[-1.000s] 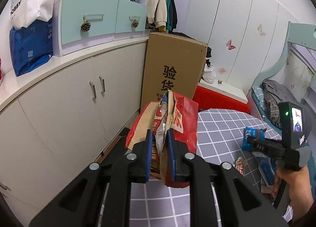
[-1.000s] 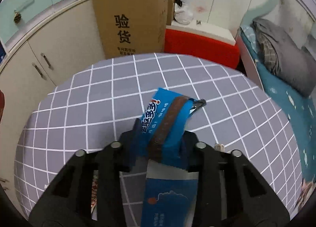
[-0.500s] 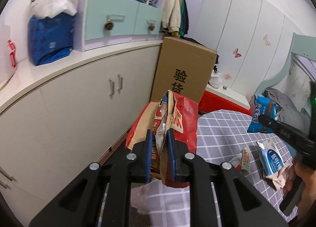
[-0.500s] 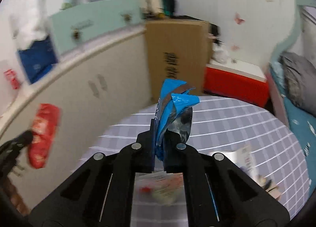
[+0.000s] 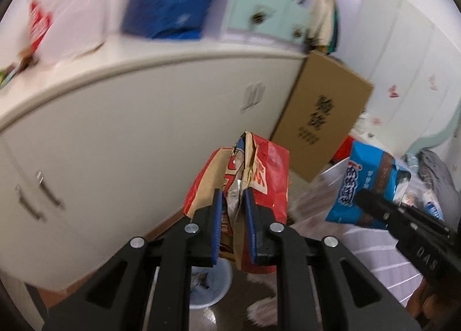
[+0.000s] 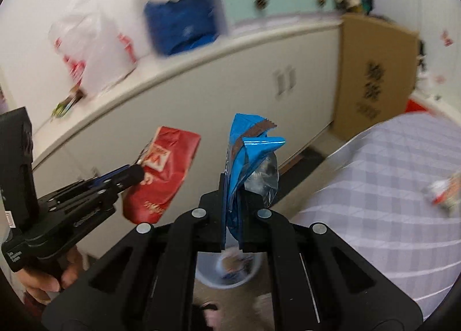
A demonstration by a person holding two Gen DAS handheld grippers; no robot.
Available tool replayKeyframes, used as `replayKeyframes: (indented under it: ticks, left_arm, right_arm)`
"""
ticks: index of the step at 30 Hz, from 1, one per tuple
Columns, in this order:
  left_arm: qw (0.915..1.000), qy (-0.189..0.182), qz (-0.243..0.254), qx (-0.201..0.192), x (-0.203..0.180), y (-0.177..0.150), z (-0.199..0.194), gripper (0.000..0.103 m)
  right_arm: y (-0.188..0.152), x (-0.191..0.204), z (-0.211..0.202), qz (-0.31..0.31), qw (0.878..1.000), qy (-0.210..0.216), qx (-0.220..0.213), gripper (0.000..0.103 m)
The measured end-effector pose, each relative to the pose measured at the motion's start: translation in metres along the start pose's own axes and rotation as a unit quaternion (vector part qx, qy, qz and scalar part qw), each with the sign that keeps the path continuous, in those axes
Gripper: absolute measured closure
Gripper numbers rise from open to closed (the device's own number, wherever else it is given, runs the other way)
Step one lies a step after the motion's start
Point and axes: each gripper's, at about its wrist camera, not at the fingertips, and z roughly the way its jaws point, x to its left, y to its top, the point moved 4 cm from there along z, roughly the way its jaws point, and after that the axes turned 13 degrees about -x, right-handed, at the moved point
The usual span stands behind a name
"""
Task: Collect trash
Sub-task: 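Carry both items to the blue bin and open both grippers over it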
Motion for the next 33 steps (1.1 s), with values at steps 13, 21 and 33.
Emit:
replayKeyframes:
  ticks: [13, 21, 33]
  left_arm:
    - [0.9830, 0.092, -0.066, 0.145, 0.121, -0.146, 0.083, 0.088]
    - [0.9704, 0.106, -0.084, 0.200, 0.141, -0.194, 0.129, 0.088]
    - [0.9629, 0.103, -0.086, 0.234, 0.140, -0.220, 0.152, 0.088]
  right_arm:
    - [-0.173, 0.050, 0.133, 0.033, 0.986, 0.011, 0.165, 0.097]
    - [-0.228, 0.032, 0.184, 0.067, 0.973, -0.015, 0.219, 0.081]
    - [-0.252, 0.021, 0.200, 0.081, 0.969, -0.026, 0.233, 0.049]
